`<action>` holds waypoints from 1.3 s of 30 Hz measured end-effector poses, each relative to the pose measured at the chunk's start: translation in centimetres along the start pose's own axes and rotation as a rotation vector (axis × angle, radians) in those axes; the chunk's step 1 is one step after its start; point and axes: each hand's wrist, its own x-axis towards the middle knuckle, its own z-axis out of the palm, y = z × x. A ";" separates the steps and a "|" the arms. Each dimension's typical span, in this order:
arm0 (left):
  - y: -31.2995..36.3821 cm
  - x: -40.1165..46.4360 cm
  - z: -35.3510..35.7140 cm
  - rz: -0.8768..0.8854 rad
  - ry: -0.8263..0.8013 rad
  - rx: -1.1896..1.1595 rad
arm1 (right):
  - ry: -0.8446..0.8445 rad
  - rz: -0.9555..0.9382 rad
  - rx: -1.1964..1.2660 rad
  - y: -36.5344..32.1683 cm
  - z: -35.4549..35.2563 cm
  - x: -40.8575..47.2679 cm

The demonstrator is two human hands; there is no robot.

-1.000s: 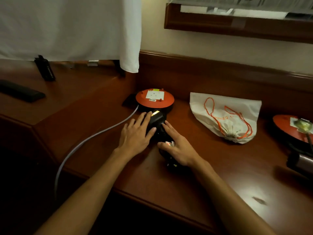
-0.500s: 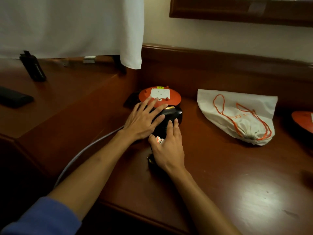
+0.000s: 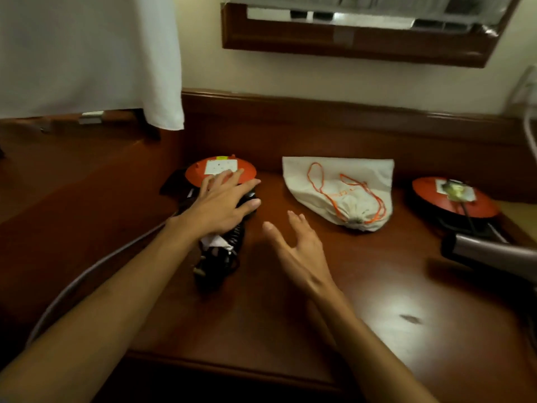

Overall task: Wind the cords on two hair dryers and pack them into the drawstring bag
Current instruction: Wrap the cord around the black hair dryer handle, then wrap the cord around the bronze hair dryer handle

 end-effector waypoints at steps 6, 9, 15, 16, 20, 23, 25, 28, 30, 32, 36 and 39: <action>13.7 2.1 0.5 0.181 -0.052 -0.183 | 0.235 0.032 -0.116 4.9 -13.8 -0.1; 19.1 3.8 1.2 0.240 -0.057 -0.238 | 0.243 -0.009 -0.198 6.4 -20.2 0.0; 26.6 7.2 1.3 0.297 -0.083 -0.301 | 0.249 0.014 -0.222 8.9 -29.4 0.3; 27.6 7.8 1.2 0.304 -0.092 -0.314 | 0.234 0.032 -0.223 9.4 -30.6 0.5; 31.0 11.0 1.4 0.345 -0.104 -0.311 | 0.197 0.091 -0.315 11.5 -34.1 2.2; 32.9 13.8 2.3 0.381 -0.147 -0.332 | 0.220 0.149 -0.385 13.4 -36.0 4.2; 33.7 15.9 3.4 0.390 -0.180 -0.333 | 0.239 0.201 -0.411 15.3 -36.7 5.9; 34.8 19.6 5.3 0.401 -0.216 -0.344 | 0.228 0.253 -0.438 18.0 -37.6 8.8; 35.9 22.1 6.7 0.406 -0.217 -0.338 | 0.168 0.265 -0.465 19.3 -38.1 10.6; 37.3 24.4 7.9 0.425 -0.191 -0.321 | 0.102 0.281 -0.511 20.4 -38.1 12.6; 39.3 28.9 11.3 0.454 -0.174 -0.382 | -0.017 0.320 -0.646 23.3 -37.6 16.3; 39.6 30.5 13.9 0.488 -0.183 -0.446 | -0.041 0.330 -0.687 24.7 -37.4 17.7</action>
